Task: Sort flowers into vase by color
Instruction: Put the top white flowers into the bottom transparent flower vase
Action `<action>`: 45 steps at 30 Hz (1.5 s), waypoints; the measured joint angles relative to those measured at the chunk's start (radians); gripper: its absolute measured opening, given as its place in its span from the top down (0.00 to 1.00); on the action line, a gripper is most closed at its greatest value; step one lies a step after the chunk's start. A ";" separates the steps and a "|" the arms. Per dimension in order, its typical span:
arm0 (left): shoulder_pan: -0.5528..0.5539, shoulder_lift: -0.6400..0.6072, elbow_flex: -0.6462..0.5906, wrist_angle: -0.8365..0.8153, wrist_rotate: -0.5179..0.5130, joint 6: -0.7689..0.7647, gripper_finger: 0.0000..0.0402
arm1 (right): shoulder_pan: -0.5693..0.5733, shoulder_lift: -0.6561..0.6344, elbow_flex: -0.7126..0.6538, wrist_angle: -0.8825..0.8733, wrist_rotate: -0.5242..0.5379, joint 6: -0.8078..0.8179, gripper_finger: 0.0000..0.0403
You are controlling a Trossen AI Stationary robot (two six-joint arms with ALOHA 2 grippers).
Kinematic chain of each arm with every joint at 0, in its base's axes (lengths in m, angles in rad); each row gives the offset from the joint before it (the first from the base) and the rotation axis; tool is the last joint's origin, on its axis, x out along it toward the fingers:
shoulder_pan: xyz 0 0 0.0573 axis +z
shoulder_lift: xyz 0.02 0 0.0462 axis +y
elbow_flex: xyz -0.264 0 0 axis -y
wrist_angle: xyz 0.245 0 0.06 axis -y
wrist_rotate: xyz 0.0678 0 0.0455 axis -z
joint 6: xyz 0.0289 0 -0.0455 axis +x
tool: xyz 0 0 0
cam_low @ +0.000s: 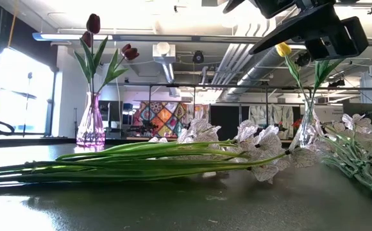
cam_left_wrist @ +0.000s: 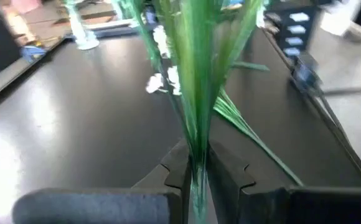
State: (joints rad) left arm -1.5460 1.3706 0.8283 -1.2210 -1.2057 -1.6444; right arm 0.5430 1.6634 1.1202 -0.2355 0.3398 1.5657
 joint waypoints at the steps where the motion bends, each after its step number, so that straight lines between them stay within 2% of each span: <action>1: 0.005 -0.009 -0.003 0.004 -0.002 -0.016 0.92 | 0.000 0.000 0.000 0.000 0.000 0.000 0.52; 17: 0.011 -0.135 -0.024 -0.006 0.022 -0.139 0.91 | 0.029 0.000 0.000 0.008 0.027 -0.010 0.52; 20: 0.011 -0.156 -0.024 -0.024 0.031 -0.188 0.86 | 0.036 0.000 0.000 0.007 0.027 -0.010 0.52; 26: 0.034 -0.213 -0.024 -0.069 0.062 -0.262 0.69 | 0.035 0.000 0.000 0.008 0.030 -0.022 0.52; 30: 0.074 -0.272 -0.024 -0.077 0.118 -0.239 0.59 | 0.035 0.000 0.000 0.008 0.031 -0.030 0.52; 33: 0.086 -0.335 -0.016 -0.076 0.141 -0.217 0.55 | 0.041 0.000 0.000 0.025 0.033 -0.038 0.52; 38: 0.085 -0.440 0.018 -0.046 0.159 -0.135 0.53 | 0.064 0.000 0.000 0.041 0.048 -0.041 0.52; 45: 0.085 -0.506 0.104 -0.008 0.188 0.017 0.53 | 0.102 0.000 0.000 0.026 0.096 -0.018 0.52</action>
State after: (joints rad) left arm -1.4612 0.8642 0.9326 -1.2286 -1.0180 -1.6270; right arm 0.6446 1.6638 1.1202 -0.2097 0.4355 1.5477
